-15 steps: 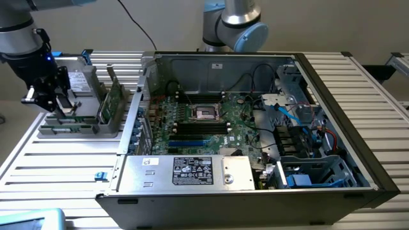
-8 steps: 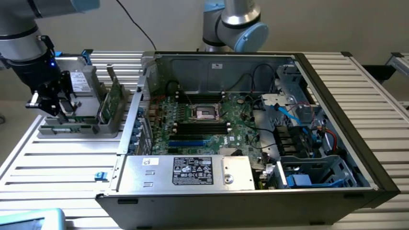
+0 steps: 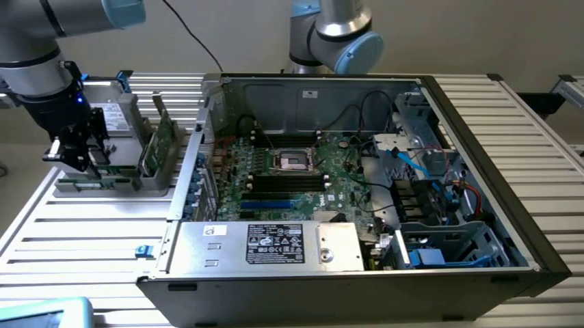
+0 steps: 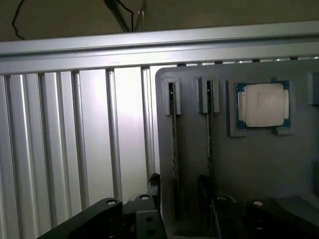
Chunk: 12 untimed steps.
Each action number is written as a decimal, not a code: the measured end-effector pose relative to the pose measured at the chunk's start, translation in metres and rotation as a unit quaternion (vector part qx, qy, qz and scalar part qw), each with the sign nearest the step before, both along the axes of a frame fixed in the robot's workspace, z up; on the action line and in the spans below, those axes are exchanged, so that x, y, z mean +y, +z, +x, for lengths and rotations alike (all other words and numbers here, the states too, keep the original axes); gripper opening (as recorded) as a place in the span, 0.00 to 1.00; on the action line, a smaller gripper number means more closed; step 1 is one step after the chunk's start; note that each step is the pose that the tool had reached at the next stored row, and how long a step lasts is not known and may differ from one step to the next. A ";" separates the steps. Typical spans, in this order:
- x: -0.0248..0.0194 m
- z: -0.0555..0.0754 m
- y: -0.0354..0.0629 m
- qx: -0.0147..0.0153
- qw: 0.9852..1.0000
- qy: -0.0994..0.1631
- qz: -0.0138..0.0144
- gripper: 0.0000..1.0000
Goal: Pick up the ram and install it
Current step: 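Pick up the ram and move it above insertion slot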
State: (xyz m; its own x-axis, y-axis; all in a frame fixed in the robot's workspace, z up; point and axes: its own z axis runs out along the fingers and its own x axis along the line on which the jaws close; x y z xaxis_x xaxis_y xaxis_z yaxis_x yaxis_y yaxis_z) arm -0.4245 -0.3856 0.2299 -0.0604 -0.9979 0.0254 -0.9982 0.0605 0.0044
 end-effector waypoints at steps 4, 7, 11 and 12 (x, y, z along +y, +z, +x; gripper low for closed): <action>-0.0003 0.000 -0.0072 0.000 1.000 0.000 0.000 0.43; -0.0005 0.000 -0.0127 0.000 1.000 0.000 0.000 0.43; -0.0008 -0.001 -0.0192 -0.001 1.000 0.000 0.000 0.43; -0.0009 -0.001 -0.0199 -0.001 1.000 0.000 0.000 0.43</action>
State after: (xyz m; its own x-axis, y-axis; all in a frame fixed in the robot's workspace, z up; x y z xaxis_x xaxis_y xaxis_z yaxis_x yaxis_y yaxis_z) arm -0.4257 -0.3865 0.2100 -0.0602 -0.9979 0.0253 -0.9982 0.0603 0.0033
